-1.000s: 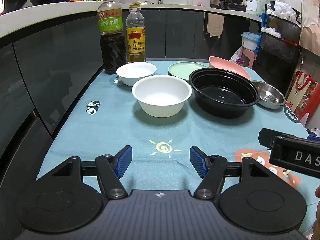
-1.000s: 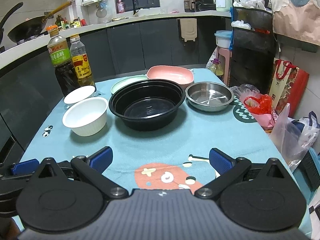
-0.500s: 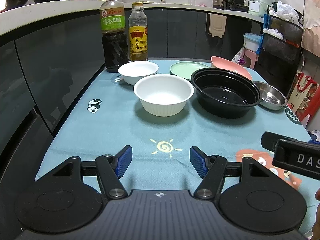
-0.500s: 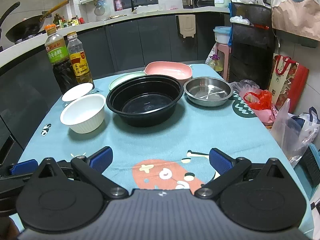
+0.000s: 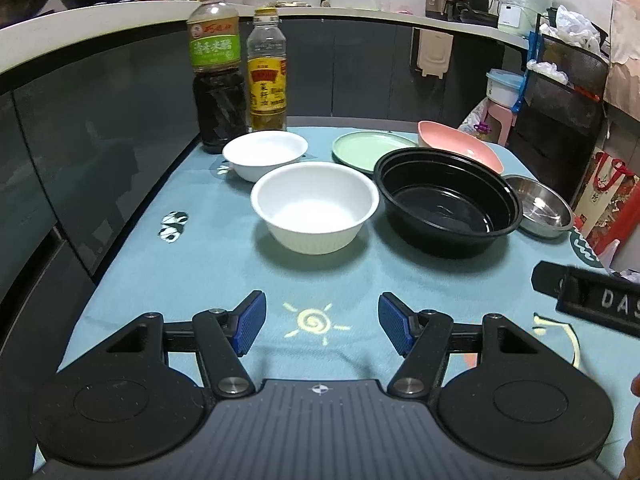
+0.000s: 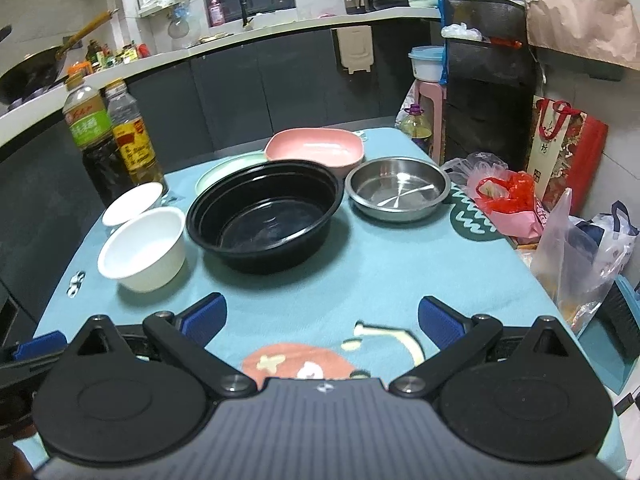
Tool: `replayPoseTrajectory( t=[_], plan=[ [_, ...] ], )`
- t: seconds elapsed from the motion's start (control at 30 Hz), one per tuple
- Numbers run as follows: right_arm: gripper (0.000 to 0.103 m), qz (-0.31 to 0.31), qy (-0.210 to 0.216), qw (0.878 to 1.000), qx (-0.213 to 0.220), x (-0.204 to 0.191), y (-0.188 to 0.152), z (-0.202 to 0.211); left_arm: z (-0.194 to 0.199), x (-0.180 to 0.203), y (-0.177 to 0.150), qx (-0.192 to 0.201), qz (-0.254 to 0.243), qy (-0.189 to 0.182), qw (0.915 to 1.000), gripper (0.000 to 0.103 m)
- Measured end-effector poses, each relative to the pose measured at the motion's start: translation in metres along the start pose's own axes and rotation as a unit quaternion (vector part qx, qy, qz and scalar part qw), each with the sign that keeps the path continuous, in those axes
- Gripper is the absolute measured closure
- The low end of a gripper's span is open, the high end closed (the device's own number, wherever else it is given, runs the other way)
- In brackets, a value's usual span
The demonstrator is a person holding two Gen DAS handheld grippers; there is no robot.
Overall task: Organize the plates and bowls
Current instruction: 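Reach to the large black bowl and close the grippers on its rim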
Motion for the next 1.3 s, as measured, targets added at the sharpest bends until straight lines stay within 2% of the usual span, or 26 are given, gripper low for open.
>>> replayPoseTrajectory(
  t=[0.2,0.33,0.47,0.53,0.67,0.97,1.07,1.17,1.2,1.27,1.3],
  plan=[
    [0.039,-0.037,-0.003,0.999,-0.006,0.012,0.019,-0.017,-0.016,0.01,0.018,-0.009,0.013,-0.021,0.9997,0.044],
    [0.039,-0.055,-0.002,0.998,-0.013,0.017,0.033,-0.034,-0.03,0.017,0.033,-0.03,0.035,-0.064,0.9969,0.047],
    [0.039,-0.069,0.01,0.996,-0.047,0.021,0.043,-0.054,-0.047,0.025,0.048,-0.057,0.074,-0.107,0.9899,0.047],
    [0.04,-0.082,0.018,0.994,-0.07,0.023,0.046,-0.064,-0.059,0.029,0.055,-0.071,0.087,-0.117,0.9868,0.047],
    [0.043,-0.095,0.026,0.99,-0.1,0.025,0.048,-0.078,-0.08,0.036,0.064,-0.09,0.1,-0.118,0.9838,0.048],
    [0.044,-0.117,0.022,0.987,-0.111,0.033,0.056,-0.093,-0.115,0.037,0.071,-0.126,0.126,-0.119,0.9769,0.052],
    [0.044,-0.122,0.022,0.985,-0.118,0.03,0.057,-0.098,-0.123,0.037,0.072,-0.132,0.129,-0.115,0.9761,0.058],
    [0.044,-0.12,0.022,0.985,-0.12,0.027,0.057,-0.101,-0.129,0.039,0.071,-0.142,0.131,-0.123,0.9735,0.07],
    [0.046,-0.117,0.022,0.986,-0.12,0.026,0.057,-0.102,-0.13,0.039,0.071,-0.141,0.131,-0.128,0.973,0.076],
    [0.061,-0.107,0.026,0.986,-0.127,0.024,0.055,-0.105,-0.129,0.039,0.07,-0.131,0.126,-0.131,0.9746,0.082],
    [0.076,-0.106,0.037,0.985,-0.134,0.023,0.053,-0.106,-0.127,0.04,0.069,-0.126,0.12,-0.131,0.976,0.086]
  ],
)
Point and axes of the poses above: each gripper's, at about its wrist camera, not at the fingertips, and z roughly against the way its jaws point, x to its right, y to its top, the point moved 4 cm from there along -z, roughly the way its jaws point, and after that the axes turned 7 degrees about -z, right-handed, at the moved point
